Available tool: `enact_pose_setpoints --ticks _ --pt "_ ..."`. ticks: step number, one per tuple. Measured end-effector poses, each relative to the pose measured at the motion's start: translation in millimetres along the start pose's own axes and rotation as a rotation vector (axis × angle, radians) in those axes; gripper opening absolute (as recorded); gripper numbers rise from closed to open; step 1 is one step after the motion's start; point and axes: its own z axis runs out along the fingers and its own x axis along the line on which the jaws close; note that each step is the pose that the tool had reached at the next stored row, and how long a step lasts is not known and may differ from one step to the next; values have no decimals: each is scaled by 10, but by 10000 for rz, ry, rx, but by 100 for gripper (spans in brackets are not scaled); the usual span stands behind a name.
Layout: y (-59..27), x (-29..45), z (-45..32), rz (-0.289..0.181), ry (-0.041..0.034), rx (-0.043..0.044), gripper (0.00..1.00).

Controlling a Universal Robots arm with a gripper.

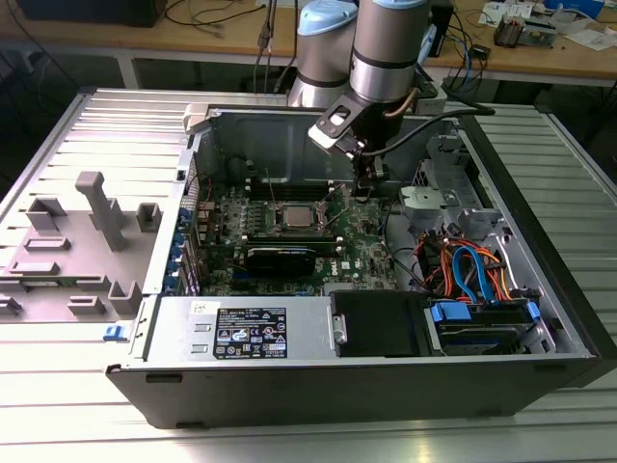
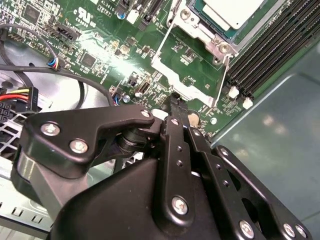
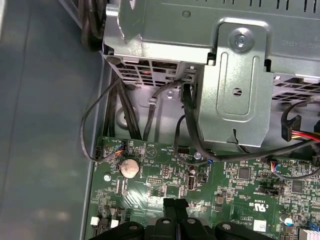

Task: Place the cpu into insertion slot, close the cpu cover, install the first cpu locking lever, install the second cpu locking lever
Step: 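Close the cpu cover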

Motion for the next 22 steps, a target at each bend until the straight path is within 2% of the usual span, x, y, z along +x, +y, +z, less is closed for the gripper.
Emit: enact_pose_setpoints --ticks 2,9,15,22 --pt "0 1 4 0 4 33 11" --pt "-4 -11 26 1 38 311 11" --pt "-23 -16 25 2 46 365 11" --pt "-71 -11 25 0 48 386 11"
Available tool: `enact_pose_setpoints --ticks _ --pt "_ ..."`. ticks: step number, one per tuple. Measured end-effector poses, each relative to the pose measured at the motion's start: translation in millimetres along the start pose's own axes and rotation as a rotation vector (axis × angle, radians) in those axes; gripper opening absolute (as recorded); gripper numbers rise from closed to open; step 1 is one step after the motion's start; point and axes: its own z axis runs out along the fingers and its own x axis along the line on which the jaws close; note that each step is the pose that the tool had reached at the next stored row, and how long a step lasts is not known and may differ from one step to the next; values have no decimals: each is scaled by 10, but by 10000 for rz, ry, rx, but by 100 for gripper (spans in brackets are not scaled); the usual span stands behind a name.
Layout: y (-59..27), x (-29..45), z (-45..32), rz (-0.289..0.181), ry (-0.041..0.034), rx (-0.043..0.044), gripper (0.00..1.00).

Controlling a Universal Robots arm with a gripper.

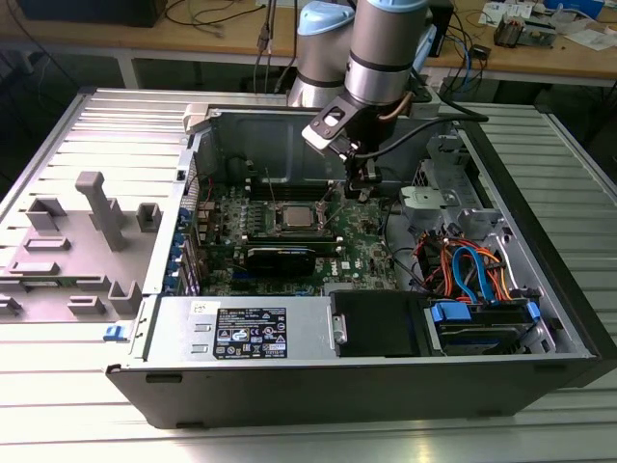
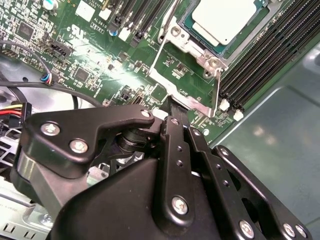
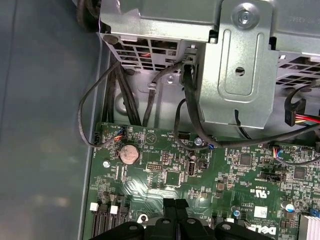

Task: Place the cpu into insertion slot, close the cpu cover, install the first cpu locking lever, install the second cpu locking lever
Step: 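Close the cpu cover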

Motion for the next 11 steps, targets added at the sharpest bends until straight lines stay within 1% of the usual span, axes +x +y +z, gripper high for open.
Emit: enact_pose_setpoints --ticks 11 --pt "-36 5 1 0 1 1 11"
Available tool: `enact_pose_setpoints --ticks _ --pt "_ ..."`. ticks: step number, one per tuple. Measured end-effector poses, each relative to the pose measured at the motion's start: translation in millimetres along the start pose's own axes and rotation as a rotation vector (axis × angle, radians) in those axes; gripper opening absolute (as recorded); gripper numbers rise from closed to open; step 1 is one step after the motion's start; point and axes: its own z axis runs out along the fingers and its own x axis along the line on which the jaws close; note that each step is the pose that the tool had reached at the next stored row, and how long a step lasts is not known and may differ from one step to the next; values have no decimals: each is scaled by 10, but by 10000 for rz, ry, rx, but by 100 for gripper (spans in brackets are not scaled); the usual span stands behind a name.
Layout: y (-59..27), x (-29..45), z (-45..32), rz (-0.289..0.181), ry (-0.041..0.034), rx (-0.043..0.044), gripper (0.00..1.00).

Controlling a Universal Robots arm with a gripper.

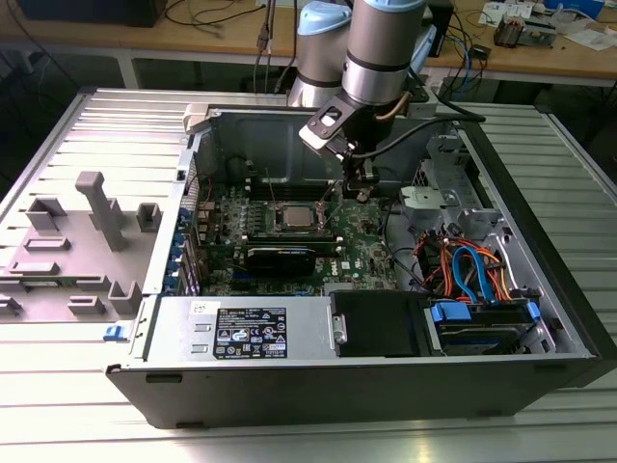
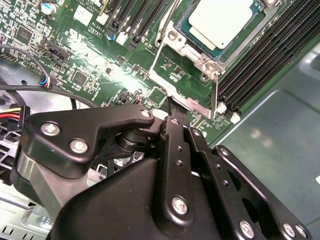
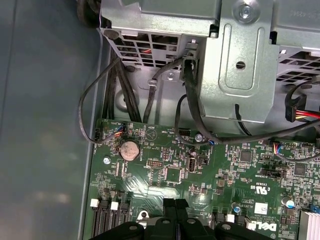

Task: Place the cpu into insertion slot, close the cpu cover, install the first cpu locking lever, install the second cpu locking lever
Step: 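Close the cpu cover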

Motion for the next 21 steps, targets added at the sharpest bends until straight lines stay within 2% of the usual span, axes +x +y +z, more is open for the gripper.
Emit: enact_pose_setpoints --ticks 21 --pt "-94 11 1 1 -1 0 11"
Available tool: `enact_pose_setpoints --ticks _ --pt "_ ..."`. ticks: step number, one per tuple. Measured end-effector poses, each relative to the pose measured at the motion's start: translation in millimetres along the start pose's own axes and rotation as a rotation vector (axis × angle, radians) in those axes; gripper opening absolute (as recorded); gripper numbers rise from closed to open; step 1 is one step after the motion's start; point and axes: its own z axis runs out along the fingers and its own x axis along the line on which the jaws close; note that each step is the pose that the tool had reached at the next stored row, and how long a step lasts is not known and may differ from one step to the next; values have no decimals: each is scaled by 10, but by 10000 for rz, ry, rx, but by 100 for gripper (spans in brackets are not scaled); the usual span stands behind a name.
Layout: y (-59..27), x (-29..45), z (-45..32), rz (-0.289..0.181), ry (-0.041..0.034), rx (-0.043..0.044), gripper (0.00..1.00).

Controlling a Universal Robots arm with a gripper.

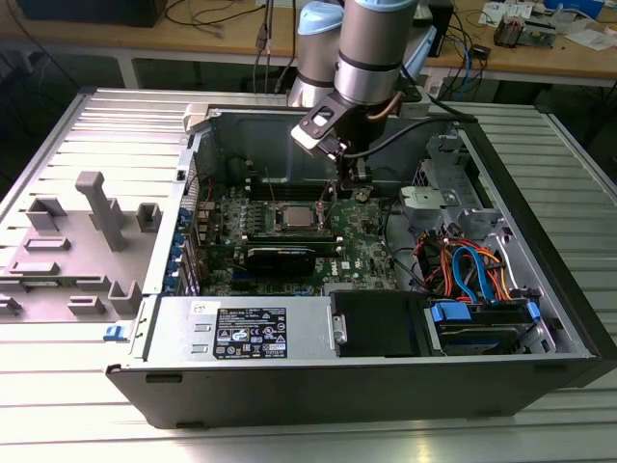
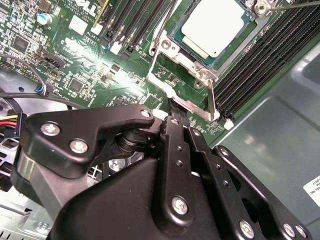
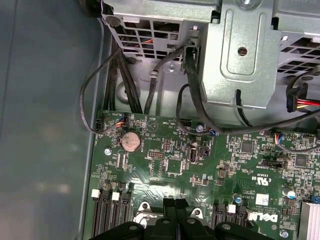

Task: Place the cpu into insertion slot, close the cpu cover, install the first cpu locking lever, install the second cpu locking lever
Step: 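Close the cpu cover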

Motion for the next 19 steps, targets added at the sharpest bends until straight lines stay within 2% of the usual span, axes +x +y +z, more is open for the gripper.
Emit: enact_pose_setpoints --ticks 19 --pt "-51 6 1 -2 -1 0 11"
